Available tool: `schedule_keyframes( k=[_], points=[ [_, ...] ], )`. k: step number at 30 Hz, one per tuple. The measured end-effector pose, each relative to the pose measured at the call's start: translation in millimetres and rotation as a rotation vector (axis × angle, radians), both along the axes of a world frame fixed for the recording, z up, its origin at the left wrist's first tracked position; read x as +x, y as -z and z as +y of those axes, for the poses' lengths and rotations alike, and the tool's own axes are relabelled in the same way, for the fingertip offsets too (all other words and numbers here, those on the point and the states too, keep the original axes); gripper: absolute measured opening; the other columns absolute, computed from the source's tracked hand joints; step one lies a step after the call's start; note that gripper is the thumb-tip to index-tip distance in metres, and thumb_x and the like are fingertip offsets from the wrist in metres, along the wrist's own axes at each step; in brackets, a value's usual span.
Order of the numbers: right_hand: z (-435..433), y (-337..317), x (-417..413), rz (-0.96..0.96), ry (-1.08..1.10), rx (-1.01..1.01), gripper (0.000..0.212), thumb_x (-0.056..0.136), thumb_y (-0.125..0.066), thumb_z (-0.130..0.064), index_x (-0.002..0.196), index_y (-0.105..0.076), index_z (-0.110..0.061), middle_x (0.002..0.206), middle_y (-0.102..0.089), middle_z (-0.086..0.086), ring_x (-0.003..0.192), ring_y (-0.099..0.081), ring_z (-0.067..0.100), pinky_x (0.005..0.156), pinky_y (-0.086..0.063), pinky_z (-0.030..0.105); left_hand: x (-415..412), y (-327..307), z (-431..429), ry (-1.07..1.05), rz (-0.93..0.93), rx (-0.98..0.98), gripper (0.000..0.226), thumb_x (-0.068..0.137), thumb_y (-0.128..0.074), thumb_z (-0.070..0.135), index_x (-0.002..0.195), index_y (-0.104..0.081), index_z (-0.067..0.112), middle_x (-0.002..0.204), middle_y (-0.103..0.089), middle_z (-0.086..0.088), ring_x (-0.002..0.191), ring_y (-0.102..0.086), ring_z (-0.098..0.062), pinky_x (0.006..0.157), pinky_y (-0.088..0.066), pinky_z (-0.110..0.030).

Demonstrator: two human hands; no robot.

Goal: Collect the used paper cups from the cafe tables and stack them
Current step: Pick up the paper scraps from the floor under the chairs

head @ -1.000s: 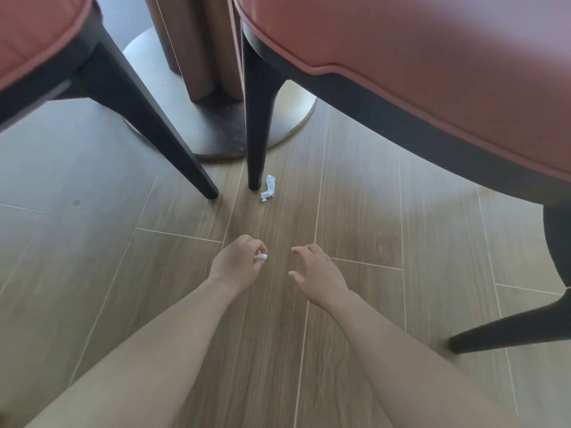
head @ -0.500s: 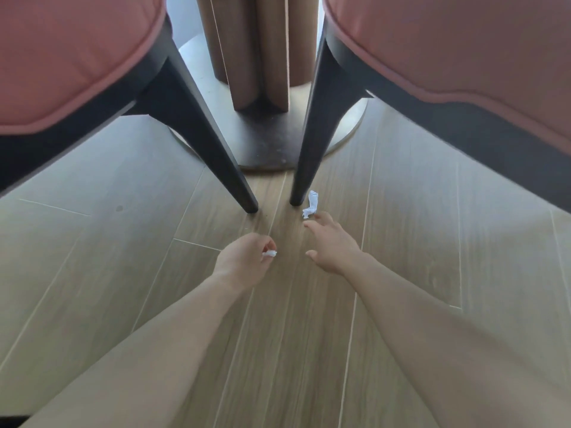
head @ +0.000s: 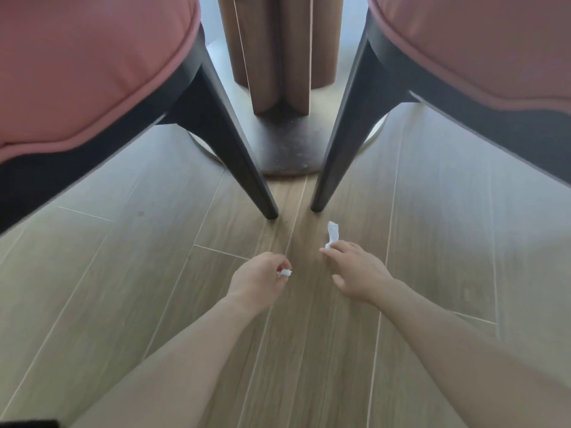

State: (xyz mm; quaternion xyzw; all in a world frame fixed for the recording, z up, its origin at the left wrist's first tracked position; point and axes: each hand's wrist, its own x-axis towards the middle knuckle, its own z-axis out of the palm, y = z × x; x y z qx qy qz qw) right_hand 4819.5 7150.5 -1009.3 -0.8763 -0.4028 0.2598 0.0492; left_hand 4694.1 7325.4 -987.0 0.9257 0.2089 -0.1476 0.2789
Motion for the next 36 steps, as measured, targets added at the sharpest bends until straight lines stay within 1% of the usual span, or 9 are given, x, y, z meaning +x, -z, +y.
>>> schedule_keyframes(
  k=[4,9,12,14,17,19,24,28,36],
  points=[
    [-3,4,-12,-0.04,0.126,0.157,0.049,0.082,-0.051,-0.01,0.129,-0.041,-0.022,0.134,-0.038,-0.004,0.121,-0.04,0.017,0.07,-0.046,0.027,1,3,-2,0.003,-0.014,0.006,0.01,0.09,-0.054,0.027,0.097,-0.06,0.029,0.096,-0.059,0.011,0.084,-0.056,-0.009,0.073,-0.048,-0.027],
    [0,3,-5,0.026,0.03,0.065,0.052,0.087,-0.05,-0.019,0.137,-0.034,-0.019,0.151,-0.022,-0.003,0.137,-0.023,0.016,0.093,-0.047,0.036,-2,2,-7,0.025,-0.042,-0.003,0.011,0.089,-0.054,0.029,0.098,-0.06,0.033,0.094,-0.058,0.015,0.082,-0.055,-0.005,0.072,-0.05,-0.028],
    [-9,3,-10,-0.007,-0.02,0.105,0.035,0.086,-0.051,-0.02,0.122,-0.05,-0.022,0.133,-0.042,-0.004,0.12,-0.043,0.017,0.079,-0.05,0.034,-6,2,-6,0.031,-0.03,0.01,0.009,0.089,-0.053,0.031,0.096,-0.059,0.034,0.092,-0.056,0.016,0.081,-0.054,-0.004,0.07,-0.049,-0.027],
    [-12,4,-13,-0.045,-0.01,0.149,0.039,0.086,-0.053,-0.019,0.124,-0.047,-0.023,0.136,-0.038,-0.004,0.119,-0.043,0.017,0.076,-0.051,0.031,-8,2,-6,0.034,-0.028,0.025,0.008,0.089,-0.054,0.031,0.094,-0.059,0.034,0.092,-0.056,0.017,0.081,-0.053,-0.003,0.067,-0.047,-0.024],
    [-8,4,-17,0.002,-0.011,0.114,0.056,0.087,-0.056,-0.018,0.137,-0.032,-0.022,0.149,-0.022,-0.004,0.133,-0.027,0.018,0.092,-0.048,0.033,-8,0,-9,0.03,-0.033,0.032,0.008,0.089,-0.055,0.031,0.095,-0.059,0.033,0.094,-0.058,0.016,0.08,-0.053,-0.003,0.065,-0.044,-0.022],
    [-4,3,-25,0.04,-0.056,0.058,0.054,0.087,-0.056,-0.011,0.136,-0.036,-0.019,0.149,-0.022,-0.002,0.134,-0.025,0.019,0.098,-0.045,0.035,-8,-2,-13,0.045,-0.028,0.038,0.009,0.089,-0.055,0.031,0.097,-0.058,0.031,0.096,-0.059,0.014,0.08,-0.053,-0.004,0.064,-0.041,-0.021],
    [-13,5,-47,0.047,-0.011,0.083,0.032,0.081,-0.047,0.008,0.105,-0.058,-0.011,0.11,-0.047,0.006,0.101,-0.047,0.023,0.081,-0.047,0.03,-12,-11,-20,0.18,-0.019,0.1,0.016,0.092,-0.052,0.03,0.106,-0.059,0.026,0.106,-0.057,0.011,0.082,-0.057,-0.009,0.067,-0.047,-0.023],
    [-26,-1,-49,0.098,0.018,0.095,0.031,0.082,-0.047,0.008,0.1,-0.061,-0.012,0.104,-0.055,0.004,0.097,-0.053,0.021,0.075,-0.039,0.023,-8,-23,-26,0.237,-0.014,0.152,0.016,0.094,-0.048,0.029,0.106,-0.057,0.025,0.107,-0.056,0.01,0.078,-0.052,-0.008,0.063,-0.039,-0.022],
    [-41,-83,-47,0.014,0.281,0.34,0.022,0.08,-0.052,0.001,0.09,-0.064,-0.016,0.087,-0.058,-0.001,0.08,-0.056,0.013,0.067,-0.041,0.019,10,-87,-42,0.328,-0.03,0.23,0.015,0.093,-0.049,0.028,0.105,-0.056,0.022,0.103,-0.055,0.005,0.086,-0.059,-0.018,0.067,-0.044,-0.029]
  ],
)
